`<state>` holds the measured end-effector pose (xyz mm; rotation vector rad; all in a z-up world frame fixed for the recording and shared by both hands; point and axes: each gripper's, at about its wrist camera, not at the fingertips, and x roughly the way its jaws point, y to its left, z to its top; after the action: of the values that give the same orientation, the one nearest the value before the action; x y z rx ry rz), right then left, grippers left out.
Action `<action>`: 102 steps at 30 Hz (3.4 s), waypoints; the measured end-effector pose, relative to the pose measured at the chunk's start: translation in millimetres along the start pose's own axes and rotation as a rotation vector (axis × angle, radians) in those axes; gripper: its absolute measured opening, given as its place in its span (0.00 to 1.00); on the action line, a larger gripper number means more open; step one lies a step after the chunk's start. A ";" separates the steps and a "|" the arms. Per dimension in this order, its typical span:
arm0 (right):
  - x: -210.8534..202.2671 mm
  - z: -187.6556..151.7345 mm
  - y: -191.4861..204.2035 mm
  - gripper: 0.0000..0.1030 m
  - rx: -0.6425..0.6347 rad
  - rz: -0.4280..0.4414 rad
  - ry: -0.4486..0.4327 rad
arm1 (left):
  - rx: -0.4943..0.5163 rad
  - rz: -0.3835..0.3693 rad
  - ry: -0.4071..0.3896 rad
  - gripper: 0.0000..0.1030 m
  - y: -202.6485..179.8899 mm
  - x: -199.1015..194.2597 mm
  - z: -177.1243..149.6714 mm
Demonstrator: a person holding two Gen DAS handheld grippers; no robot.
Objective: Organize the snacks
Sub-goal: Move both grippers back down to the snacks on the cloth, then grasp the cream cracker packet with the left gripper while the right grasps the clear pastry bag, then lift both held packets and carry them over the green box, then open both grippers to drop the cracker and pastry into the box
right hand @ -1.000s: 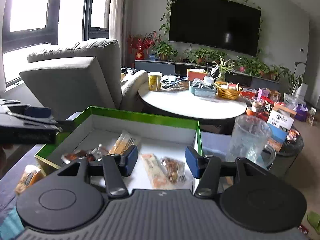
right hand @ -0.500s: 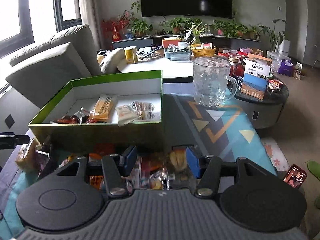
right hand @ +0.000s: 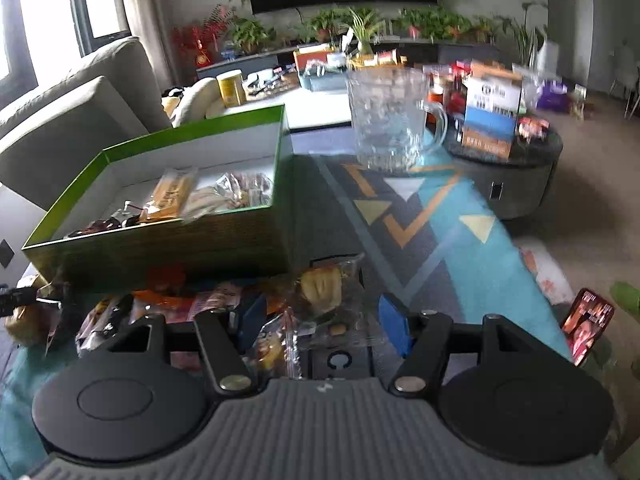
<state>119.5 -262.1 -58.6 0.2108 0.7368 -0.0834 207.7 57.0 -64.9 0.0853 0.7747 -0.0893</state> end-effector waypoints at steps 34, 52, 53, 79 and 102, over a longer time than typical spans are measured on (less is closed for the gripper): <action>-80.9 11.1 17.8 0.44 0.036 0.163 -0.161 | -0.027 -0.158 -0.199 0.44 -2.9 -92.5 -2.6; -80.4 50.2 66.5 0.44 -0.074 0.261 -0.290 | 0.083 -0.167 -0.342 0.44 -44.7 -99.5 47.0; -77.8 53.4 67.6 0.44 -0.078 0.261 -0.298 | 0.089 -0.168 -0.343 0.44 -47.3 -97.1 50.0; -12.8 82.9 70.5 0.44 -0.030 0.229 -0.259 | 0.148 -0.168 -0.271 0.45 -74.1 -16.6 86.5; -34.1 61.3 65.8 0.44 -0.073 0.175 -0.248 | 0.095 -0.104 -0.274 0.58 -37.6 -44.7 57.4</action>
<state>144.4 -211.3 19.2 0.1907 0.4717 0.0822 211.5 15.5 5.6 0.1202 0.5006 -0.2324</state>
